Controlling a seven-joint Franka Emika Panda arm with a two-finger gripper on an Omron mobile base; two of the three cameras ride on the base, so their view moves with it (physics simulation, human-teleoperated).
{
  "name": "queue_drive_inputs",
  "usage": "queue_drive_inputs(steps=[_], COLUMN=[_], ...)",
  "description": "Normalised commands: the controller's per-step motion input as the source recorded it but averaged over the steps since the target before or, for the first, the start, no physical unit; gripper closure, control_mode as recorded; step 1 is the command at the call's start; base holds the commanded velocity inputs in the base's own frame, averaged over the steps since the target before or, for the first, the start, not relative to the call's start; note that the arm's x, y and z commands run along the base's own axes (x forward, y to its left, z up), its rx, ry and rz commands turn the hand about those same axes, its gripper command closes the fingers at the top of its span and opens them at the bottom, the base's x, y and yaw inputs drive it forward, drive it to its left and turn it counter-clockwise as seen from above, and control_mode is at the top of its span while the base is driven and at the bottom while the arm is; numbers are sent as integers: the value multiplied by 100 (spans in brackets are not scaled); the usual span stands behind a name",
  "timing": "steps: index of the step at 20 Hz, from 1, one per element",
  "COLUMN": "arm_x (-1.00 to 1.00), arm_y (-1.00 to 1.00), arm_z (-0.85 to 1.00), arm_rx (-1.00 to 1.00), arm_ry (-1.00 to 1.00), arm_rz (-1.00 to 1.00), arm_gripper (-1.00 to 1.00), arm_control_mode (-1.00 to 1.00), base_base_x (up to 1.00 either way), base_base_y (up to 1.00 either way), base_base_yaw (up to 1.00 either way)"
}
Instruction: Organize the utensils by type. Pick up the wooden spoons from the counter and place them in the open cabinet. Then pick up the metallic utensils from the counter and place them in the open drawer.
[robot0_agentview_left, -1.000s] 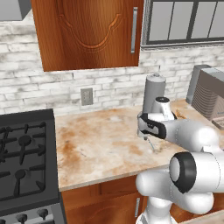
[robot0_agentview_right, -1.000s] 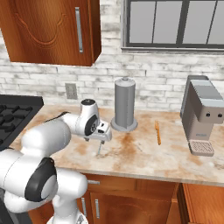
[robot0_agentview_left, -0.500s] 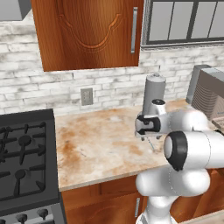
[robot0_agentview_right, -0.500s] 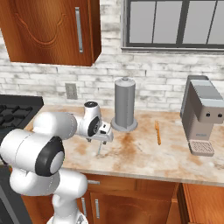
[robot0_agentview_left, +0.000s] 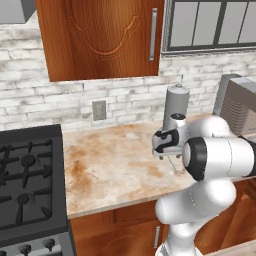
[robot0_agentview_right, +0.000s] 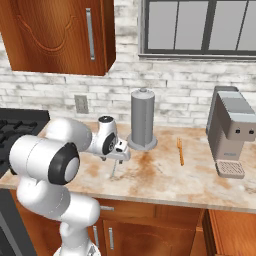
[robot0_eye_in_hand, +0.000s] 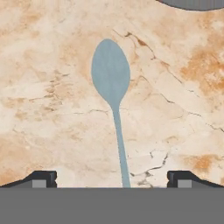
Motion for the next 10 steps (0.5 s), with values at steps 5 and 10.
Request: queue_drive_inputs(steps=[5, 10], arm_x=[5, 0], arm_y=[-5, -8], arm_z=[-21, -23], arm_rx=[0, 0], arm_ry=[0, 0], arm_rz=[0, 0], arm_gripper=[-100, -100], arm_control_mode=[-100, -100], base_base_x=[0, 0], base_base_y=[0, 0], base_base_yaw=[0, 0])
